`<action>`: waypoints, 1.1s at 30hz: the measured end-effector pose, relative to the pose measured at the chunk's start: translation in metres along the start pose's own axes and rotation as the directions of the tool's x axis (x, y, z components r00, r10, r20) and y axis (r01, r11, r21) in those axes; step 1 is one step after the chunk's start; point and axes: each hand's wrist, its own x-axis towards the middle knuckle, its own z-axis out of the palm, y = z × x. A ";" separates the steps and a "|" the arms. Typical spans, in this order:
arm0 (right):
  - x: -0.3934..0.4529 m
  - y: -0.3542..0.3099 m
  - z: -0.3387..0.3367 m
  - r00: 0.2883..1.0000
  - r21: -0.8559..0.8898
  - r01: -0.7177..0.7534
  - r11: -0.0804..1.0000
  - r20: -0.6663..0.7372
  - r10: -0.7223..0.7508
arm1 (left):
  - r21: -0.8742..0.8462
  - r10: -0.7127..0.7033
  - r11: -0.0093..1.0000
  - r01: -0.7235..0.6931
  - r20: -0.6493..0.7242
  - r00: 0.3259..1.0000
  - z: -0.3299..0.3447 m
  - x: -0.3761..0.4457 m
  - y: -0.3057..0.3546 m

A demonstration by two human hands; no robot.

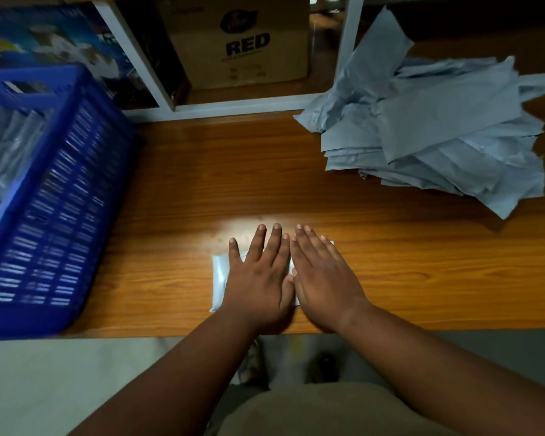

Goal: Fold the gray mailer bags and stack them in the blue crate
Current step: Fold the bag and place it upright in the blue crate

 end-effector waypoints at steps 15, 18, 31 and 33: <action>0.002 0.001 0.005 1.000 -0.038 -0.008 0.999 0.004 0.008 | -0.093 -0.043 0.995 0.036 -0.070 0.997 0.007 -0.013 -0.025; 0.001 0.000 0.005 1.000 -0.043 -0.012 0.999 -0.006 0.012 | -0.089 -0.127 0.989 0.120 -0.081 0.989 0.011 -0.033 -0.046; 0.006 -0.001 -0.021 0.989 0.015 -0.035 0.999 0.143 0.033 | -0.084 -0.064 0.994 0.066 0.026 0.998 -0.035 -0.039 -0.069; 0.012 0.000 -0.038 0.991 -0.008 0.021 1.000 0.132 -0.020 | -0.070 -0.106 0.991 0.111 0.072 0.992 -0.050 -0.036 -0.073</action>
